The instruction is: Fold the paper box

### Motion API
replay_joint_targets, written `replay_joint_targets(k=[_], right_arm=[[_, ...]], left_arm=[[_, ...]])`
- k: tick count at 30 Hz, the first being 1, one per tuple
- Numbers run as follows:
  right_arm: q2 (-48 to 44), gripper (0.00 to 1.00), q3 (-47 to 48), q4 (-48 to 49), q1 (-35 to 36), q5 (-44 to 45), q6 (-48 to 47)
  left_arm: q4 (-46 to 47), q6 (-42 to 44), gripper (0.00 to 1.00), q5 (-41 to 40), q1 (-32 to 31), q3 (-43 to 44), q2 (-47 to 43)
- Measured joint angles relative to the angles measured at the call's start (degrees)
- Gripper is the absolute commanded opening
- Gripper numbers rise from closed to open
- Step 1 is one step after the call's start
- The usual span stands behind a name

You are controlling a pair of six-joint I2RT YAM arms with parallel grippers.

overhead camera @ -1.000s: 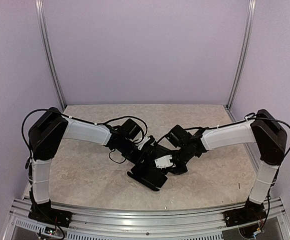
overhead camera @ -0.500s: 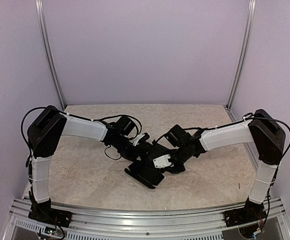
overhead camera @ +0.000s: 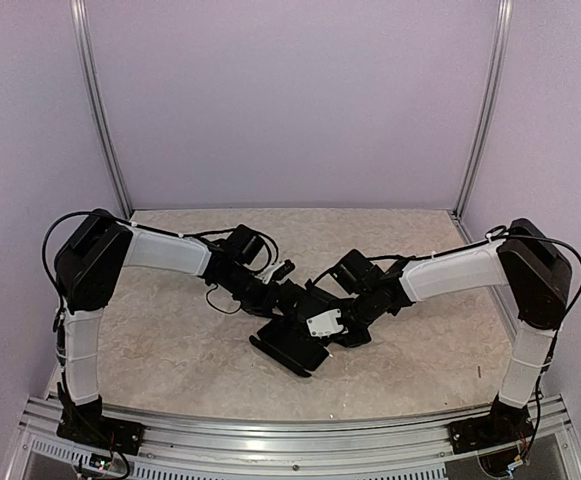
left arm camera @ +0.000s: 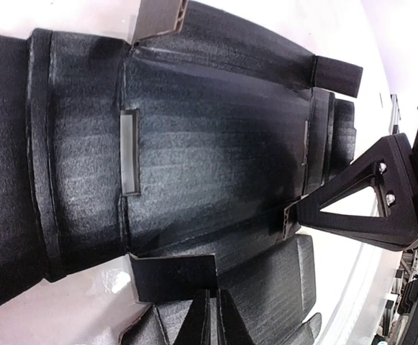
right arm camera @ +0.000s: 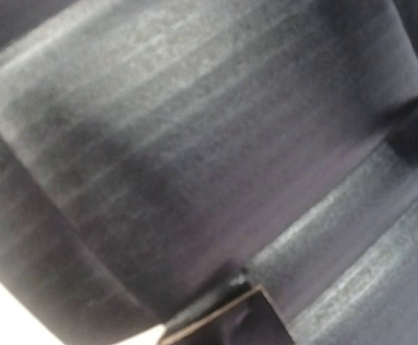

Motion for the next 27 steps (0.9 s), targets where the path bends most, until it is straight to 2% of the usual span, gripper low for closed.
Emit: replay_joint_targets(k=[11,27], right_arm=[[0.24,0.00,0.02,0.00,0.02,0.00,-0.20],[0.24,0.00,0.07,1.20,0.02,0.09,-0.13]], left_arm=[[-0.37,-0.04,0.05,0.04,0.50,2.23,0.33],[-0.13,0.04,0.05,0.74,0.37,5.01,5.62]])
